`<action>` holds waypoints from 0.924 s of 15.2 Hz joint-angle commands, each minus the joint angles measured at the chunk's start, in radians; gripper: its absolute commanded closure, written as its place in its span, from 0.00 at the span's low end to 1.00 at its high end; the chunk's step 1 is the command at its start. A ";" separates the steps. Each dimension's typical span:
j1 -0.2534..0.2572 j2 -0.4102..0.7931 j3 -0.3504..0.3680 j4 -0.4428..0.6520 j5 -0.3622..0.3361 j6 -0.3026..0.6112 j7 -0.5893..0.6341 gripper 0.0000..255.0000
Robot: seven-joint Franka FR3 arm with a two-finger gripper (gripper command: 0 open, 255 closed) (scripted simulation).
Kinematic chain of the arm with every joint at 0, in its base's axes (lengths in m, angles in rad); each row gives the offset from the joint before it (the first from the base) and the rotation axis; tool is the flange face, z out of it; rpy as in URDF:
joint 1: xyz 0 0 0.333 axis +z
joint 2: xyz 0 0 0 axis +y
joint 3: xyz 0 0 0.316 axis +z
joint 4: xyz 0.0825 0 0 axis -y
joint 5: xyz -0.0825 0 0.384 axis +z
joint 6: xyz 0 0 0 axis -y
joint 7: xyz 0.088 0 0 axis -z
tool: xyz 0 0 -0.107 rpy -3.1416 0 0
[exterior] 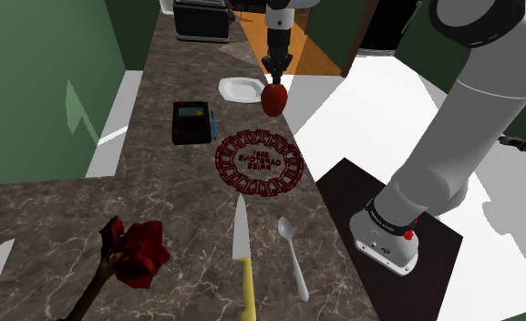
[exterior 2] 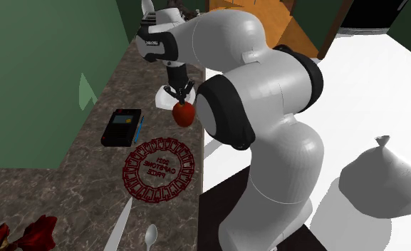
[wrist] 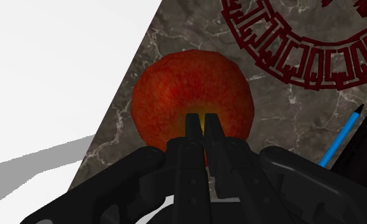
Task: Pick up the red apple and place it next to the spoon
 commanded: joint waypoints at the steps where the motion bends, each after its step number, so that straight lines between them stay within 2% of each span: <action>1: 0.000 -0.004 0.000 0.022 0.000 -0.026 0.001 1.00; 14: -0.001 -0.015 -0.001 0.182 -0.001 -0.197 0.005 1.00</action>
